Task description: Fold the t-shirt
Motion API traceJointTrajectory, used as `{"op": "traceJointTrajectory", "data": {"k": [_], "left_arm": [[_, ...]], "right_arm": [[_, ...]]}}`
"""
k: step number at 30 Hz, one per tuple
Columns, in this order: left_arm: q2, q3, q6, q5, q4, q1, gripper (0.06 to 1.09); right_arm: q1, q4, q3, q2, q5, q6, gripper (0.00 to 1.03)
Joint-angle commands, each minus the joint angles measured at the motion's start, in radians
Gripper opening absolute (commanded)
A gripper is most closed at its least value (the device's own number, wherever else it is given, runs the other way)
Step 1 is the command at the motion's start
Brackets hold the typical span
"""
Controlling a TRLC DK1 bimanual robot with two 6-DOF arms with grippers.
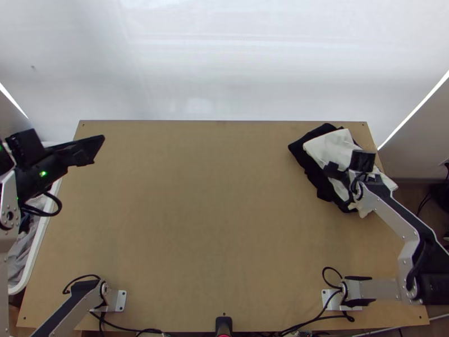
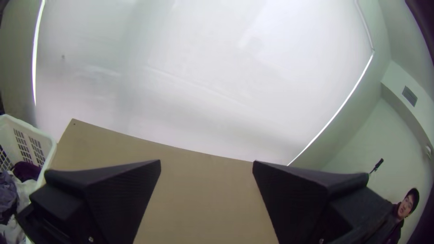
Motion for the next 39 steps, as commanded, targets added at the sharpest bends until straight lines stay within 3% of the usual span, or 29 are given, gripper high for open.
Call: {"op": "traceJointTrajectory", "data": {"k": [1, 5, 11, 18, 21, 25, 30, 33, 39], "left_arm": [[-0.079, -0.088, 0.023, -0.033, 0.072, 0.095, 1.04], [-0.15, -0.173, 0.028, -0.088, 0.187, 0.149, 1.04], [-0.288, -0.348, 0.06, -0.189, 0.289, 0.155, 1.04], [-0.483, -0.607, 0.104, -0.228, 0.383, 0.146, 1.04], [-0.576, -0.691, 0.071, -0.298, 0.421, 0.136, 1.04], [-0.748, -0.783, 0.086, -0.364, 0.429, 0.136, 1.04], [-0.986, -0.918, 0.121, -0.413, 0.438, 0.141, 1.04], [-0.995, -0.955, 0.137, -0.459, 0.421, 0.156, 1.04], [-0.998, -1.058, 0.154, -0.464, 0.417, 0.173, 1.04]], "right_arm": [[0.039, -0.027, 0.086, -0.238, 0.0, -0.072, 0.99], [0.089, -0.094, 0.172, -0.467, -0.01, -0.099, 0.99], [0.125, -0.171, 0.135, -0.757, -0.03, -0.116, 0.99], [0.116, -0.085, -0.15, -1.04, -0.03, -0.121, 0.99], [0.124, 0.016, -0.296, -1.234, -0.031, -0.122, 0.99], [0.155, 0.034, -0.463, -1.485, -0.031, -0.157, 0.99], [0.158, 0.036, -0.537, -1.484, -0.03, -0.128, 0.99], [0.161, 0.077, -0.618, -1.484, -0.031, -0.121, 0.99], [0.162, 0.068, -0.747, -1.484, -0.03, -0.107, 0.99]]}}
